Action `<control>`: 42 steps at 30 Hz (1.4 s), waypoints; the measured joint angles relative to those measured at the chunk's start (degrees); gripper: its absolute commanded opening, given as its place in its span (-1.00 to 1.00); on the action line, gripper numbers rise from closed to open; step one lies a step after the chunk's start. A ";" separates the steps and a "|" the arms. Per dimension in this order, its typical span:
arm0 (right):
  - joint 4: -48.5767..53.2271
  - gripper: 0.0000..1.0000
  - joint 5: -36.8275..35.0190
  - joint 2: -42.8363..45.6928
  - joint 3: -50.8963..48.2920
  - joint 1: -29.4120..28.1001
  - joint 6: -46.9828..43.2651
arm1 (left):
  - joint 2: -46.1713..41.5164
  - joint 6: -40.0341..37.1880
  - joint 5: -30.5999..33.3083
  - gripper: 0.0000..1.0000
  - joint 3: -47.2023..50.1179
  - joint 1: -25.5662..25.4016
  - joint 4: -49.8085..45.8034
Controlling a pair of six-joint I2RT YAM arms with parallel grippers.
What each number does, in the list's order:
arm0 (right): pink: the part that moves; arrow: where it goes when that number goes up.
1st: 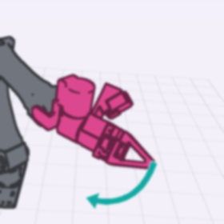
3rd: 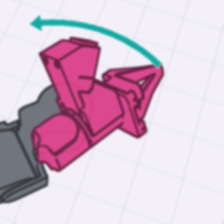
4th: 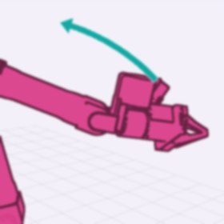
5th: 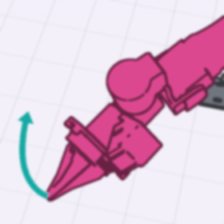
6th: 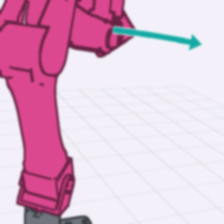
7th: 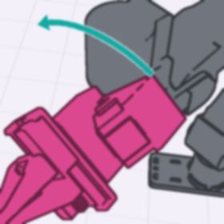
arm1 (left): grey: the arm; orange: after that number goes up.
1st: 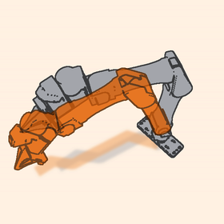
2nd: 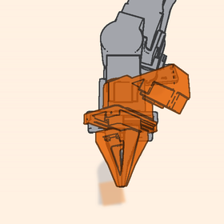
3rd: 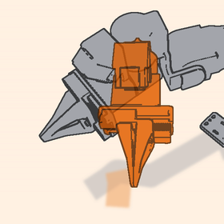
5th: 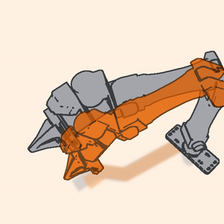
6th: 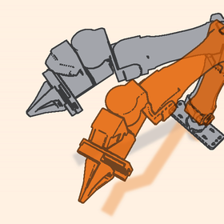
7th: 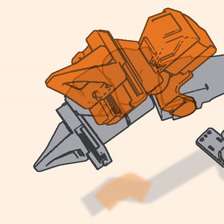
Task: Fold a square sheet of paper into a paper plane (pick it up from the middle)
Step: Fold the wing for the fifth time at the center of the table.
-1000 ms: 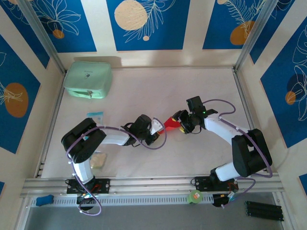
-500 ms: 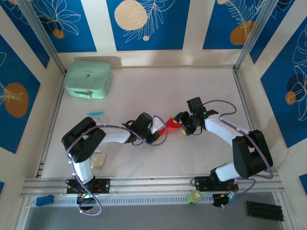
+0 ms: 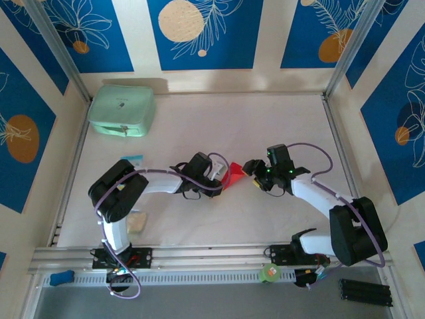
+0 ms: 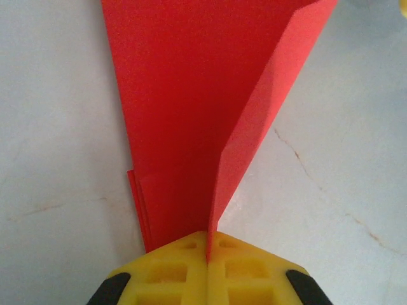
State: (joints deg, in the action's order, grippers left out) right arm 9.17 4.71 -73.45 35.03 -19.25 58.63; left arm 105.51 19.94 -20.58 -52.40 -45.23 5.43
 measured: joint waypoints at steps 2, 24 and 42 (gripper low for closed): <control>-0.22 0.21 -0.13 -0.68 0.11 -1.27 -1.27 | 0.00 2.23 -0.04 -1.00 0.00 0.02 0.07; 2.16 -0.01 -2.69 -18.18 9.86 -7.93 -6.38 | 0.37 7.48 -2.89 -0.80 1.11 1.31 2.62; 7.58 0.07 -2.58 -21.79 14.27 -8.13 -7.48 | 0.31 8.76 -6.16 -0.55 1.29 2.36 3.08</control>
State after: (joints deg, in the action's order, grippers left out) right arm 16.75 2.13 -95.24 49.30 -27.38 51.16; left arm 105.82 28.71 -26.74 -51.11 -42.87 8.51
